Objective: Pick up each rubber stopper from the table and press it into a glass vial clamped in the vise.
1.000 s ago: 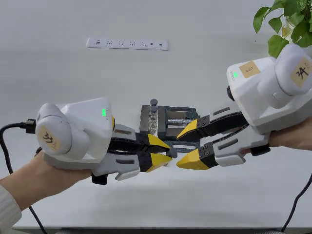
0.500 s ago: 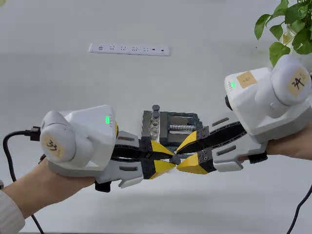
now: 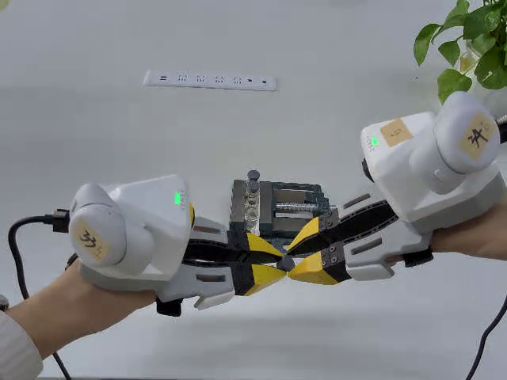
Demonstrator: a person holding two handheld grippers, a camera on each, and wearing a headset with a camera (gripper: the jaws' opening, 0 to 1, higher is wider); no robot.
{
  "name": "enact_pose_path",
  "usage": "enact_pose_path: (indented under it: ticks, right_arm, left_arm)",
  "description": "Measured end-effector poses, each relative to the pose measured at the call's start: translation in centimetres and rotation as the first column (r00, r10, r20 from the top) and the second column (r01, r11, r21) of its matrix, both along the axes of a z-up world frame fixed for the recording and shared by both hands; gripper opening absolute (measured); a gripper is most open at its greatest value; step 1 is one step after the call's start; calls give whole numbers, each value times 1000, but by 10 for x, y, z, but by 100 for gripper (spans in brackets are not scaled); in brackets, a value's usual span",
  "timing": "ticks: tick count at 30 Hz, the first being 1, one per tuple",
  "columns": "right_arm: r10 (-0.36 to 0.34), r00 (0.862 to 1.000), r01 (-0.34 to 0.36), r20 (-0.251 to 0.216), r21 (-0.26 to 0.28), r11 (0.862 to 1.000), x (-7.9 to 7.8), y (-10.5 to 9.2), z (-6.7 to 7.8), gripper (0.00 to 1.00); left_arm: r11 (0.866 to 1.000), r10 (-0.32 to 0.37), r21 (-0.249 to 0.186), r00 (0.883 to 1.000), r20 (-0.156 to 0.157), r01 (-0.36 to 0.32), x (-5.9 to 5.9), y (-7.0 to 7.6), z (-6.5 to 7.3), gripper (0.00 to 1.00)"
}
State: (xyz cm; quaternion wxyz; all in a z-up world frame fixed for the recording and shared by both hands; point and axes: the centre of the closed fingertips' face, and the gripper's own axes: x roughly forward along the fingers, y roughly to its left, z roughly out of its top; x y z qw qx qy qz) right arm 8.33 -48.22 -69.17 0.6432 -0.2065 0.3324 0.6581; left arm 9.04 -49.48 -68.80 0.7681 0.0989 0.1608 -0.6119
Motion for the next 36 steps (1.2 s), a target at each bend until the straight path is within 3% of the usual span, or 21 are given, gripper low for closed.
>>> enact_pose_path:
  ticks: [36]
  right_arm:
    - [108, 993, -106, 48, -53, 993, -5, -2, -4, 7]
  left_arm:
    - [1000, -6, -19, 999, -33, 5, -4, -1, -2, 3]
